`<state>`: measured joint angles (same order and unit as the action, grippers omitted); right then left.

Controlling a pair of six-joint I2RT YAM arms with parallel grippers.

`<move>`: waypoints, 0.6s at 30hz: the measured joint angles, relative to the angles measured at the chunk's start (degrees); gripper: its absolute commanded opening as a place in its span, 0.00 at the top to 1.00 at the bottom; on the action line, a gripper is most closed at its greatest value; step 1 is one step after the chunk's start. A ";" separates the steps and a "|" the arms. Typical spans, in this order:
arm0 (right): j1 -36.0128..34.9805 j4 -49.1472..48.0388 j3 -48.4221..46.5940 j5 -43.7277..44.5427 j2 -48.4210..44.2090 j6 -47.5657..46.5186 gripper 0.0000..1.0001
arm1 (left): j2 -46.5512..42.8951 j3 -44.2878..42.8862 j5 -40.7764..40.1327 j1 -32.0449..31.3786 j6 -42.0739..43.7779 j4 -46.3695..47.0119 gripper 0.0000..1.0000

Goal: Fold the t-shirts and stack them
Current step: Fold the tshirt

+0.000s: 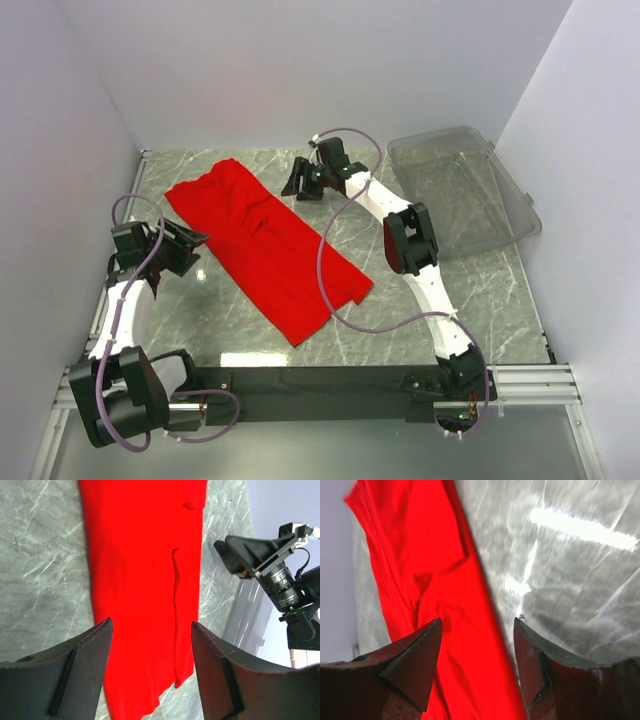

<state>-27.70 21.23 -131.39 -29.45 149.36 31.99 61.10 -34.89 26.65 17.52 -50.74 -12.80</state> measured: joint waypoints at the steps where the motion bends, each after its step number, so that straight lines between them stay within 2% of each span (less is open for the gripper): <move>1: -0.04 -0.52 -0.39 0.83 0.15 1.16 0.33 | -0.20 -0.20 -0.02 0.00 -0.02 -0.09 0.31; 8: -1.11 -4.13 -3.82 5.92 2.25 7.52 0.32 | -3.26 -0.24 -0.13 0.00 -2.10 -0.63 0.31; 18: -2.56 -4.98 -4.81 7.32 5.29 11.17 0.34 | -5.05 -0.24 -0.22 0.00 -3.85 -1.75 0.31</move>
<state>-30.26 16.25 -136.20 -22.13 154.65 43.16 56.05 -35.14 26.44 17.52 -54.59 -14.55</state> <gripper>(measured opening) 0.673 0.690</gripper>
